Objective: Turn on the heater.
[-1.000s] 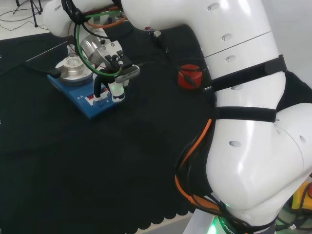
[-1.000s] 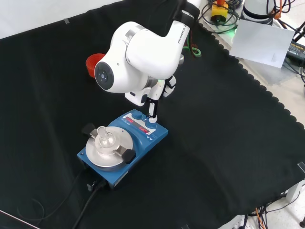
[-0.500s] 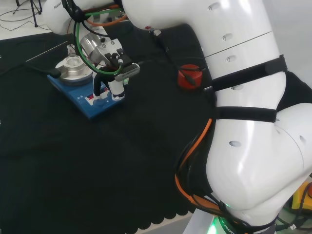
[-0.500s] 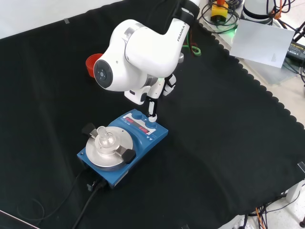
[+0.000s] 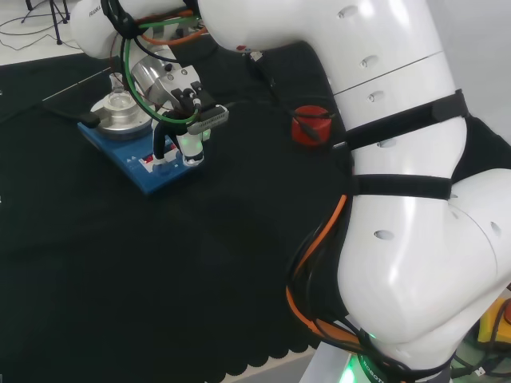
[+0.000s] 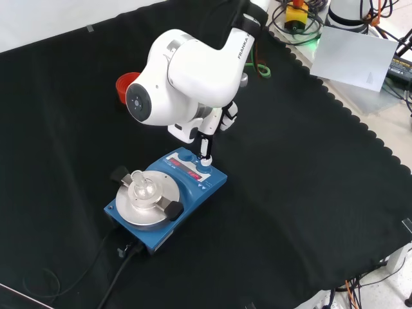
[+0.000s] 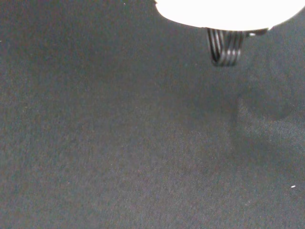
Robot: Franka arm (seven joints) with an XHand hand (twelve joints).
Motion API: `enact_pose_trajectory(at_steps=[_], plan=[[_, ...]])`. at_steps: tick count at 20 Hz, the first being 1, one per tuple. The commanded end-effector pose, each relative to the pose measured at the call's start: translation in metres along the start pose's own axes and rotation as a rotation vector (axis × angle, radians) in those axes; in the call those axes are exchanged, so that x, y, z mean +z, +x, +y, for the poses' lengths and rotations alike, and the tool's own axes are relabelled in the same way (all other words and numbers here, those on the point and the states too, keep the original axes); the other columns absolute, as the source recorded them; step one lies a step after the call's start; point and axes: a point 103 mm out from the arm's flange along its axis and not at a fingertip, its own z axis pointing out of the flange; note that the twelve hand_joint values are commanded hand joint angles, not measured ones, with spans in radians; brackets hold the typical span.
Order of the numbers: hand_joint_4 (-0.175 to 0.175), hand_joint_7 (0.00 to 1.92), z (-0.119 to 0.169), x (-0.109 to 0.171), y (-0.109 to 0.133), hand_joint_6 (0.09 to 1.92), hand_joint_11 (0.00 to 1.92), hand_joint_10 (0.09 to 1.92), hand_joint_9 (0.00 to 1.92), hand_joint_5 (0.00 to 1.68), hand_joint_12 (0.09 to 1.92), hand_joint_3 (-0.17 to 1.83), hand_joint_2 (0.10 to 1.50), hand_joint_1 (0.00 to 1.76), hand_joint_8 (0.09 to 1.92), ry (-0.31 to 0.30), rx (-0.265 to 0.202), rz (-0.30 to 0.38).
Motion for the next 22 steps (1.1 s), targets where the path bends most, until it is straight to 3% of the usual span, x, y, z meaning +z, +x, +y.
enact_pose_trajectory(at_steps=[1,22], plan=[[0.004,1.82,0.0007,0.0004,-0.0005,0.09,1.90,1.63,1.92,0.36,1.55,1.26,0.51,1.55,1.70,0.003,0.001,-0.001],[0.004,1.82,0.0067,0.0043,-0.0045,0.09,1.90,1.63,1.92,0.37,1.55,1.27,0.50,1.55,1.69,0.013,-0.003,0.004]])
